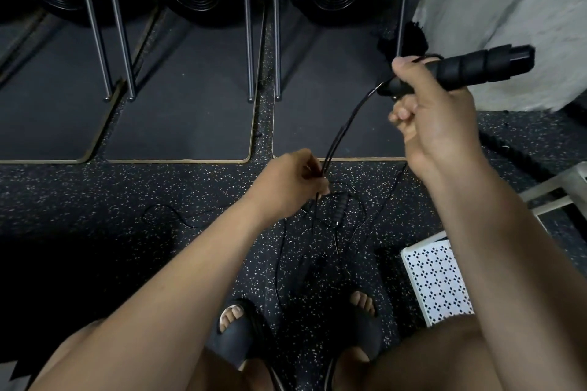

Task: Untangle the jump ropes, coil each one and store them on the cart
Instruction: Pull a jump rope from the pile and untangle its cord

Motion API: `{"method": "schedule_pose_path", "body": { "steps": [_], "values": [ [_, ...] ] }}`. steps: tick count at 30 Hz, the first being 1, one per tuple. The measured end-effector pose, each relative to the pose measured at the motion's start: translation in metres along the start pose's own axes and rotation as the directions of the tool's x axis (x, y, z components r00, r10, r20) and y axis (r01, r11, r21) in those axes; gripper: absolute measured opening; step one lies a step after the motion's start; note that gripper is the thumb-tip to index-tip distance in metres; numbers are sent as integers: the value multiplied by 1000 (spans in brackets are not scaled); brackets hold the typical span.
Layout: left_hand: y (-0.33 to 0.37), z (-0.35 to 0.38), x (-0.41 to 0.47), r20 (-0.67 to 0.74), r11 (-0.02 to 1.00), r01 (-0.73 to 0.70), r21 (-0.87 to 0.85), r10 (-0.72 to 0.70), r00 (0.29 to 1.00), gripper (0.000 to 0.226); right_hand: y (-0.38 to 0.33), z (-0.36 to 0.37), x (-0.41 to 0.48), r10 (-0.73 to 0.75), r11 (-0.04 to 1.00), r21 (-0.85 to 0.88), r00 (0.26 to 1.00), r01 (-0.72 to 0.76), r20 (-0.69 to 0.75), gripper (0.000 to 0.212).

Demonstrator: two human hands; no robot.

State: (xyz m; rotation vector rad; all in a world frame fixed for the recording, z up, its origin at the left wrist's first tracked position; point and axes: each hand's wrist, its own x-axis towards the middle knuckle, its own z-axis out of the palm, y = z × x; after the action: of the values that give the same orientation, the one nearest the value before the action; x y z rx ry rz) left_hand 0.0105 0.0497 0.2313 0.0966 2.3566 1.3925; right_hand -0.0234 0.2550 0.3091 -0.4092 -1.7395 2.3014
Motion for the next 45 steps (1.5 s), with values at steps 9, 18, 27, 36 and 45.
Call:
{"method": "schedule_pose_path", "body": {
  "steps": [9,18,27,36,45],
  "values": [
    [19,-24,-2,-218,980,-125,-154,89,972,12,30,-3,-7,225,765,-642,911,55,345,13],
    [37,-41,-9,-269,812,-218,-541,78,960,10,41,25,-33,287,610,-757,825,233,486,17],
    [39,-51,-11,-340,740,-252,-623,35,940,9,41,37,-40,174,586,-758,870,286,462,17],
    [28,-34,-8,-117,931,-137,-339,102,988,13,27,19,-21,-43,907,-373,925,194,377,17],
    [6,-13,-4,66,992,-96,87,90,994,11,3,9,-10,-53,996,-55,981,64,187,18]
  ]
}}
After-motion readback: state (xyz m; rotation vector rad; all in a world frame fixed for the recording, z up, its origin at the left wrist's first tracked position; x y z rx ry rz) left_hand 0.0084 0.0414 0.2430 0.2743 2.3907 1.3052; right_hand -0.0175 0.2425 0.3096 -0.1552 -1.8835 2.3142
